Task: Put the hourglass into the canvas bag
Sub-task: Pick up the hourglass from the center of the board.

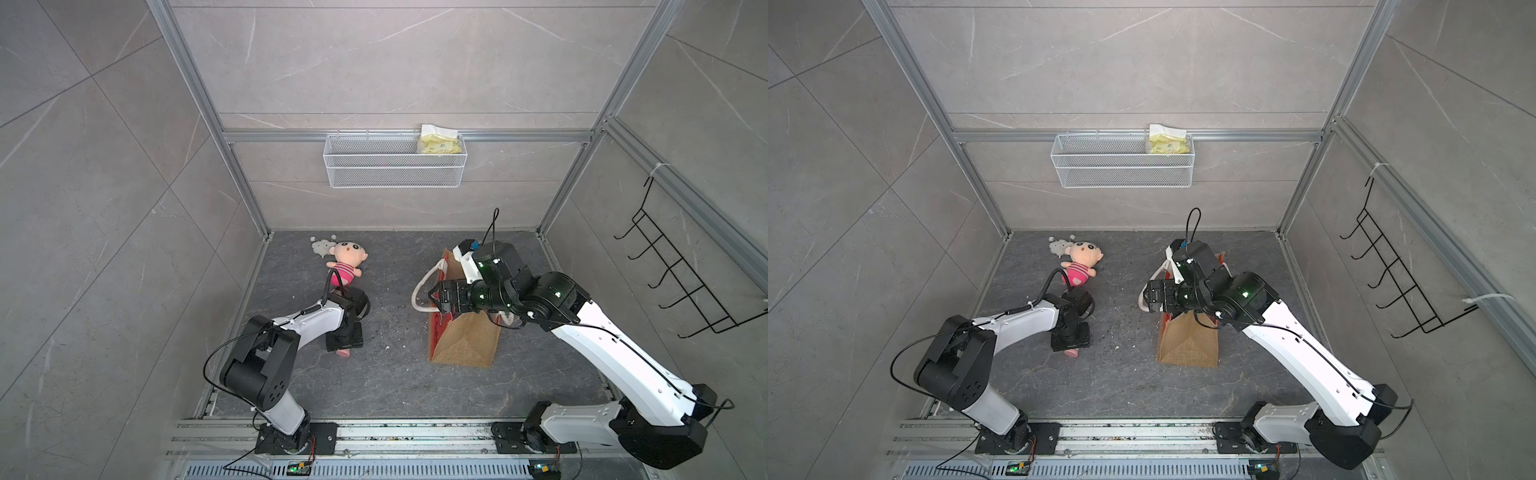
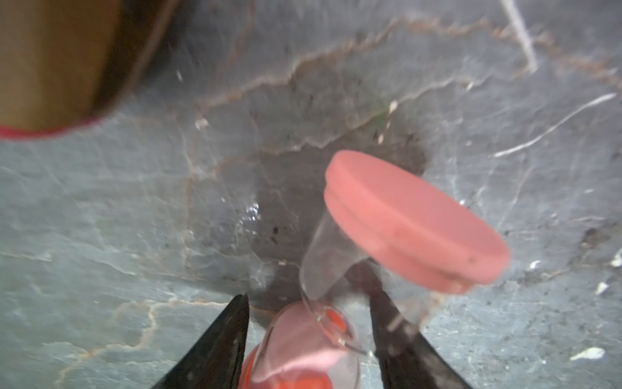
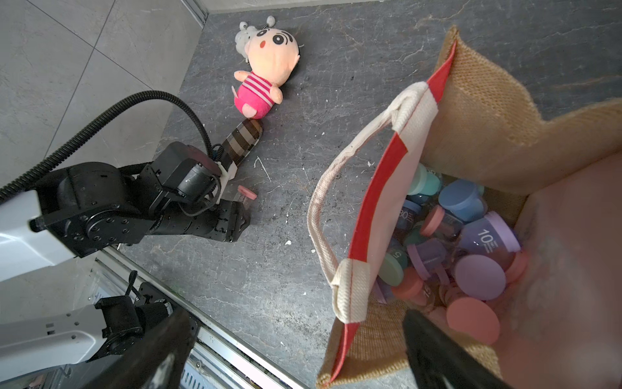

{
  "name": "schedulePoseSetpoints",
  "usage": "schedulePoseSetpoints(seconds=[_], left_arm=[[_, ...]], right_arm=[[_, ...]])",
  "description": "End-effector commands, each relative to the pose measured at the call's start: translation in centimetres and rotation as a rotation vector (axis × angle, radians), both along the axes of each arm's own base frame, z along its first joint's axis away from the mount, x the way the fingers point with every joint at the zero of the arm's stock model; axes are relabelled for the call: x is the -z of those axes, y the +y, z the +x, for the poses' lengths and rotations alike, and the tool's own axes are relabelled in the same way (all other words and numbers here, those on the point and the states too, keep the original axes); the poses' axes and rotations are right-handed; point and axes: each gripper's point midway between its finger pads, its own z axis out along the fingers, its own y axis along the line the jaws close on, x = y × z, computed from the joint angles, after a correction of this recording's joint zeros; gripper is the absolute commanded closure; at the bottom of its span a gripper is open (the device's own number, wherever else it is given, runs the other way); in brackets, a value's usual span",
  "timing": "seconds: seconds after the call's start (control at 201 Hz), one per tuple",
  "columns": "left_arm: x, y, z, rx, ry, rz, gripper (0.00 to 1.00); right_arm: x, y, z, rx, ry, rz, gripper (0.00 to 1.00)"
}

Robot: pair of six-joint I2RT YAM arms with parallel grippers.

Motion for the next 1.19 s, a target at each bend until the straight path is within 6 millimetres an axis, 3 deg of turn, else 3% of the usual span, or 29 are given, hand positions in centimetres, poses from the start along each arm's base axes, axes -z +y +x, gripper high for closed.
schedulePoseSetpoints(seconds=[0.0, 0.458, 0.607, 0.782, 0.876, 0.986, 1.19], left_arm=[[-0.1, -0.1, -1.3, -0.023, 0.029, -0.016, 0.43], [-0.3, -1.4, -1.1, -0.01, 0.002, -0.053, 0.73], [-1.9, -1.9, -0.1, -0.002, -0.064, -0.055, 0.82], [-4.6, -2.7, 1.4, 0.014, -0.166, -0.038, 0.84], [-7.0, -3.3, 2.3, 0.029, -0.233, -0.023, 0.87], [-11.3, -5.0, 3.9, 0.07, -0.351, -0.047, 0.89], [-22.0, -9.7, 6.6, 0.185, -0.608, -0.169, 0.93]], right_arm=[[1.2, -0.4, -0.1, 0.021, 0.031, -0.03, 0.0], [1.0, -0.7, -0.3, 0.023, 0.021, -0.031, 0.01], [1.2, -1.6, 0.0, 0.058, 0.015, -0.047, 0.0], [0.8, -2.7, 0.3, 0.098, 0.006, -0.046, 0.0], [0.3, -3.7, 0.5, 0.131, -0.001, -0.048, 0.0], [-0.5, -5.2, 0.9, 0.175, -0.017, -0.04, 0.01], [-1.2, -8.7, 1.5, 0.265, -0.019, -0.051, 0.0]])
